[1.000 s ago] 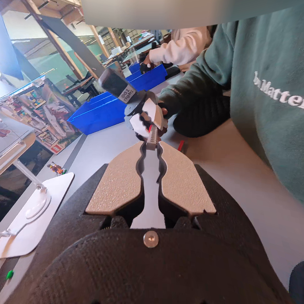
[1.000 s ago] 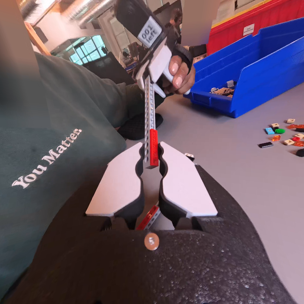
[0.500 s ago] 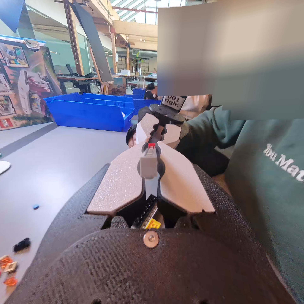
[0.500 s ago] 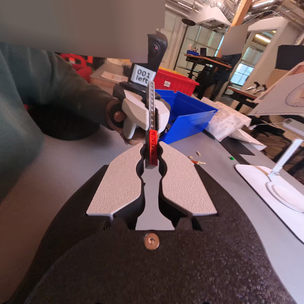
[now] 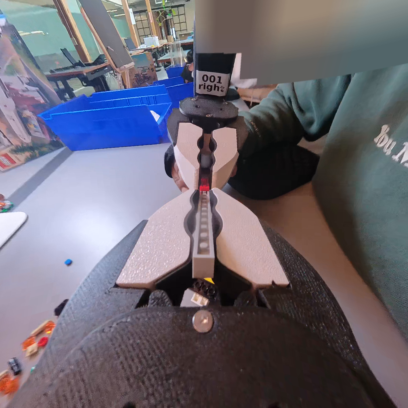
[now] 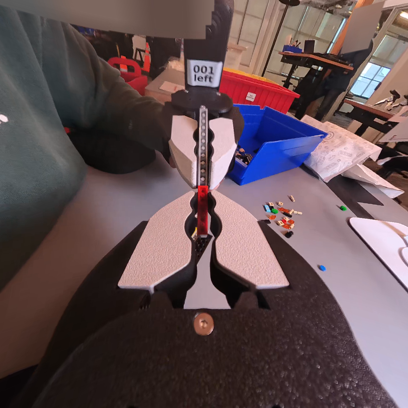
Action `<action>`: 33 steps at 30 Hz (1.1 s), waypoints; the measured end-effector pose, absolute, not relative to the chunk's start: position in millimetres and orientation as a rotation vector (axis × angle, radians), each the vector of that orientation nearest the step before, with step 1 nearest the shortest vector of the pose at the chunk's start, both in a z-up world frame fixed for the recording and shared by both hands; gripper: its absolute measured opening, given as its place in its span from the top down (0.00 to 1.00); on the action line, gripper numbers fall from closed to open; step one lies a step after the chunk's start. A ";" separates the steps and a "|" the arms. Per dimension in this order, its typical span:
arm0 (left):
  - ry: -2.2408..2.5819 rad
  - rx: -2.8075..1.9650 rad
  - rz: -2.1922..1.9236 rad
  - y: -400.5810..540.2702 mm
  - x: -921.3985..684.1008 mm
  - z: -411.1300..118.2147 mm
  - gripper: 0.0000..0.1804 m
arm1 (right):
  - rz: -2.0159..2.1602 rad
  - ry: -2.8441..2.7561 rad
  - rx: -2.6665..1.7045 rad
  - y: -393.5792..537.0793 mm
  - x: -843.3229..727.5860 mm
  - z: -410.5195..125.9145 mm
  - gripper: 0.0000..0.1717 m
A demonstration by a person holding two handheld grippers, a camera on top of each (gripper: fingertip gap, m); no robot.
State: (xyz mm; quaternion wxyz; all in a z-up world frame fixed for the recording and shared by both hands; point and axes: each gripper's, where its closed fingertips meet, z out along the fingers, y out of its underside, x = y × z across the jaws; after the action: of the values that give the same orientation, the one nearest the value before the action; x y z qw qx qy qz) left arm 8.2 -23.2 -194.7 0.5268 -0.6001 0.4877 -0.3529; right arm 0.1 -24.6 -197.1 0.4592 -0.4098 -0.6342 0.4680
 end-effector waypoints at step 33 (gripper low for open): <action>0.706 -2.017 -0.050 26.3 -227.9 -171.2 0.63 | 1.252 -1.440 -1.272 14.3 11.5 -207.8 0.95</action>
State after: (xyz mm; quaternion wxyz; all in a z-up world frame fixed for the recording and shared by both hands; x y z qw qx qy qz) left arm -227.9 26.3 -171.2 0.4814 -0.8271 0.2896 -0.0204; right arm 11.5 14.3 -207.8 0.4116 -0.5053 -0.5724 0.4976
